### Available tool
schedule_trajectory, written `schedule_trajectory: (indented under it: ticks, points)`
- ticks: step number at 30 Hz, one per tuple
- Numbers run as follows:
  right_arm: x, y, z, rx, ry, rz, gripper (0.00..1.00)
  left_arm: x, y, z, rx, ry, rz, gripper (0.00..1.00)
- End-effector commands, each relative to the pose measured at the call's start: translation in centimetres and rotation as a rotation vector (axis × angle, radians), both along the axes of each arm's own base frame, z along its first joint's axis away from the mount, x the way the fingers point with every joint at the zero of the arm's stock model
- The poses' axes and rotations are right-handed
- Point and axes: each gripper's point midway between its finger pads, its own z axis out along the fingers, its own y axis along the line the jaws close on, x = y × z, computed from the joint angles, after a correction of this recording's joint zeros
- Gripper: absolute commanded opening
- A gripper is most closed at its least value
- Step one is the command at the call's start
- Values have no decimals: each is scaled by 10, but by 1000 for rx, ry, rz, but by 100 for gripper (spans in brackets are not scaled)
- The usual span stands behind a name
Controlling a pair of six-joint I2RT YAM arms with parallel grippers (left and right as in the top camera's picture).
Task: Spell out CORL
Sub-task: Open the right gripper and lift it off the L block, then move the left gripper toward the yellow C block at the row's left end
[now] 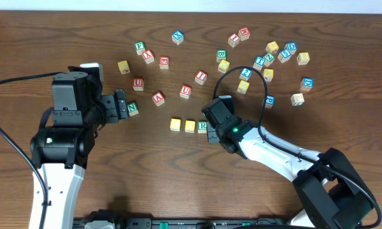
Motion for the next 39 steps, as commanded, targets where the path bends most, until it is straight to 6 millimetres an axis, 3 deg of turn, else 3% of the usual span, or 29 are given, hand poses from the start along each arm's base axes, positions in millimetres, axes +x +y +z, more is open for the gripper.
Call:
schedule_trajectory:
  ticks: [1,9,15,19,39]
  points:
    - [-4,5,-3,3,9,33,1,2,1,7,8,-18,-6,93]
    - [-3,2,-3,-9,3,26,1,2,1,7,7,-18,-6,93]
    - [-1,-33,-3,-119,-26,-144,1,2,1,7,8,-18,-6,93]
    - [2,-41,-2,-128,-22,-167,1,2,1,7,8,-18,-6,93]
    - [32,-18,76,-51,-114,-132,1,5,1,11,7,-40,-6,93]
